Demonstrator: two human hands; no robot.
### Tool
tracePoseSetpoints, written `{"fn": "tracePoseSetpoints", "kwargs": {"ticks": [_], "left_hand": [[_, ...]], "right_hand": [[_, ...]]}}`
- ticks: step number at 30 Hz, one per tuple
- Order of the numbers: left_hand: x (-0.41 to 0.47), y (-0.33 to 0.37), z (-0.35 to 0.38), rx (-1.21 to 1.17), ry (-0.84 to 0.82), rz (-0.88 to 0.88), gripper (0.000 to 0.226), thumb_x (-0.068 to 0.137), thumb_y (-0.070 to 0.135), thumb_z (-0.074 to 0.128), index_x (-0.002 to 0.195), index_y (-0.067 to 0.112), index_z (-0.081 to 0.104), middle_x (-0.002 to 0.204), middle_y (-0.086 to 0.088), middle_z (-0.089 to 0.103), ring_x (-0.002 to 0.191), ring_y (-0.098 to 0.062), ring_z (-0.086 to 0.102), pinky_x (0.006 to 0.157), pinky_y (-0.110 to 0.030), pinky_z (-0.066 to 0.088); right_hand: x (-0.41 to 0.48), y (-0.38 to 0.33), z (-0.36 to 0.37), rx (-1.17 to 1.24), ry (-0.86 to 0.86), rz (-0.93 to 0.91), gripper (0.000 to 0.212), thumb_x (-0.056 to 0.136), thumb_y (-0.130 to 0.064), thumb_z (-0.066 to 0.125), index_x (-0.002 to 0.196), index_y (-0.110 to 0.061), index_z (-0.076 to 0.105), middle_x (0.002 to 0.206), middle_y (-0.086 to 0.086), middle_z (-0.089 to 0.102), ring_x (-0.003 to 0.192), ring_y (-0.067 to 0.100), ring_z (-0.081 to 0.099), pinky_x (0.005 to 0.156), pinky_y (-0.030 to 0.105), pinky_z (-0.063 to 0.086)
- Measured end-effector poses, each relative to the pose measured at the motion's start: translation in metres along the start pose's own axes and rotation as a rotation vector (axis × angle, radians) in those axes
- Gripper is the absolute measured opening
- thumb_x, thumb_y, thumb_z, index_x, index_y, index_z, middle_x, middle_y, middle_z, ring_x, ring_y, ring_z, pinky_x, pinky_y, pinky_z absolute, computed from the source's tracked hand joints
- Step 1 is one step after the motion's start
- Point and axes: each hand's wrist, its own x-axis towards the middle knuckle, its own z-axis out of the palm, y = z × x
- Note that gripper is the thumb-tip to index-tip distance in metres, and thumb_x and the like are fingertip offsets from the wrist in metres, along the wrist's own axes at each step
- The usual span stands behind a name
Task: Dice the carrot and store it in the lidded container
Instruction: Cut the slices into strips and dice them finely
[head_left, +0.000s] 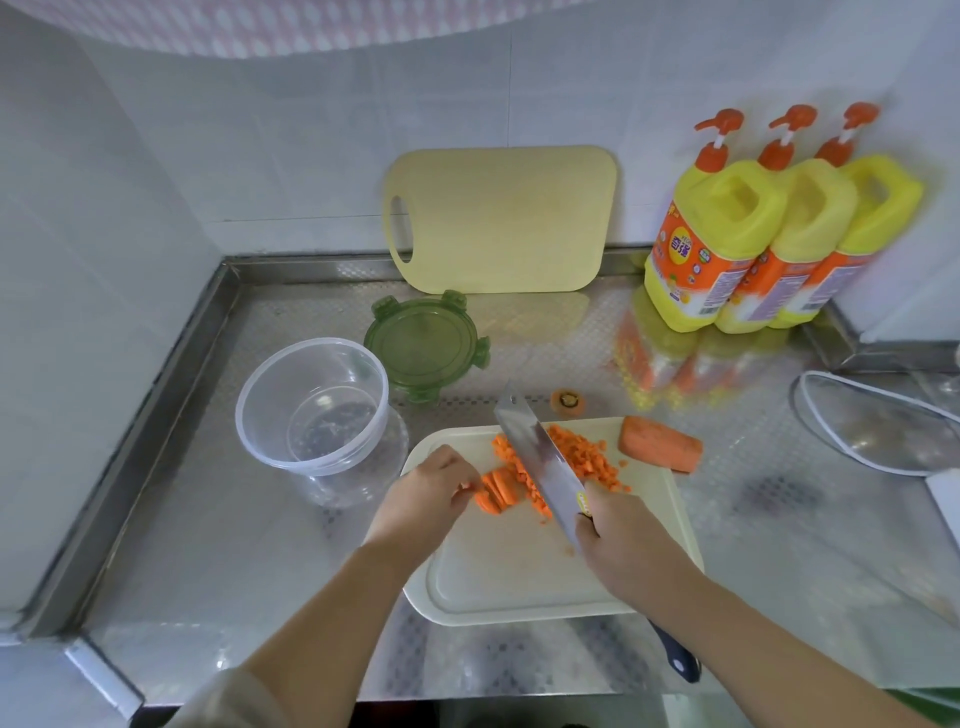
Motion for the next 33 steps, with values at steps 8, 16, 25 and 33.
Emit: {"fn": "tracePoseSetpoints", "kwargs": {"ticks": [8, 16, 25, 33], "left_hand": [[0.0, 0.0, 0.014, 0.06, -0.088, 0.015, 0.017, 0.092, 0.015, 0.055, 0.1, 0.023, 0.068, 0.108, 0.006, 0.055, 0.086, -0.024, 0.058, 0.086, -0.037, 0.043], [-0.006, -0.001, 0.018, -0.044, -0.05, 0.001, 0.02, 0.088, 0.014, 0.06, 0.098, 0.028, 0.07, 0.106, 0.013, 0.054, 0.084, -0.014, 0.055, 0.084, -0.024, 0.039], [-0.012, 0.019, 0.019, -0.408, 0.121, -0.345, 0.016, 0.085, 0.011, 0.068, 0.089, 0.026, 0.063, 0.085, 0.02, 0.051, 0.078, -0.004, 0.059, 0.067, -0.006, 0.043], [-0.01, 0.029, 0.021, -0.523, 0.151, -0.463, 0.018, 0.083, 0.006, 0.066, 0.095, 0.019, 0.064, 0.079, 0.02, 0.055, 0.072, 0.001, 0.058, 0.061, -0.002, 0.04]], "right_hand": [[0.005, -0.007, 0.014, -0.045, -0.016, -0.027, 0.034, 0.095, -0.014, 0.038, 0.067, -0.024, 0.022, 0.063, -0.003, 0.035, 0.052, 0.008, 0.032, 0.047, 0.025, 0.026], [0.001, -0.011, 0.019, -0.057, -0.065, -0.025, 0.038, 0.096, -0.014, 0.037, 0.066, -0.026, 0.019, 0.063, -0.004, 0.03, 0.052, 0.006, 0.028, 0.046, 0.023, 0.024], [0.001, -0.012, 0.021, -0.047, -0.079, 0.003, 0.036, 0.096, -0.013, 0.037, 0.066, -0.024, 0.02, 0.064, -0.004, 0.029, 0.052, 0.006, 0.027, 0.046, 0.024, 0.021], [0.001, -0.013, 0.022, -0.077, -0.094, 0.006, 0.036, 0.097, -0.015, 0.036, 0.067, -0.027, 0.02, 0.067, -0.006, 0.031, 0.054, 0.004, 0.03, 0.046, 0.023, 0.02]]}}
